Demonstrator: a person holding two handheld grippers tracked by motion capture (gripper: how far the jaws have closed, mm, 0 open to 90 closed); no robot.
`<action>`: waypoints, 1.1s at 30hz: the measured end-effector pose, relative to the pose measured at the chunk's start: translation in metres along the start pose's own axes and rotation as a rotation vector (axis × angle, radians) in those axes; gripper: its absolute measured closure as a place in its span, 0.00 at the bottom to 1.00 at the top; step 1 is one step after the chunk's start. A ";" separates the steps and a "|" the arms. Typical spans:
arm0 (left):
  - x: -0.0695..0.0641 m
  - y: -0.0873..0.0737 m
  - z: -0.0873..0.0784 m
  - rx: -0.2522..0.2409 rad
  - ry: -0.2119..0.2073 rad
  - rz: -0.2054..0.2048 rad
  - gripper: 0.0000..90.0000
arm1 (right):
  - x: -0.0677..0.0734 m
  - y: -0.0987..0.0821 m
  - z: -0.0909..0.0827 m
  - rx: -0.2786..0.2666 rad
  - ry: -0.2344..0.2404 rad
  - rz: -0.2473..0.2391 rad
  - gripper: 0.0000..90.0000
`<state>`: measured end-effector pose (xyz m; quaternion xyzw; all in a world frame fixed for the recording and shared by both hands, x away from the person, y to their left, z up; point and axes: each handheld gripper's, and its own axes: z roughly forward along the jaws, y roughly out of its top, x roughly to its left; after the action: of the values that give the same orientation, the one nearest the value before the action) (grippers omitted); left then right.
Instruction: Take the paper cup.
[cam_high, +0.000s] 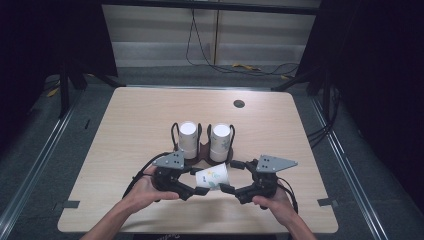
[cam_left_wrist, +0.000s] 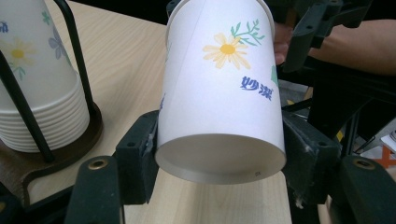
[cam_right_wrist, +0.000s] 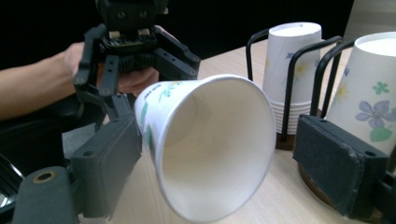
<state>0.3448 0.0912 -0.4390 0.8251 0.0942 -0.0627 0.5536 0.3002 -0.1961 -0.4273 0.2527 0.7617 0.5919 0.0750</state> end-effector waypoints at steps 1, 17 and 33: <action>0.000 0.000 0.000 -0.009 -0.003 -0.005 0.40 | 0.000 0.000 0.000 -0.004 0.003 0.007 0.16; -0.001 0.002 -0.001 -0.048 -0.012 -0.010 0.40 | 0.001 0.010 0.006 -0.098 0.042 0.042 0.16; -0.003 0.006 -0.005 -0.078 -0.025 -0.007 0.40 | -0.001 0.008 0.014 -0.141 0.076 0.099 0.16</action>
<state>0.3436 0.0934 -0.4313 0.8018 0.0925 -0.0713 0.5861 0.3089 -0.1833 -0.4240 0.2612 0.7069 0.6564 0.0343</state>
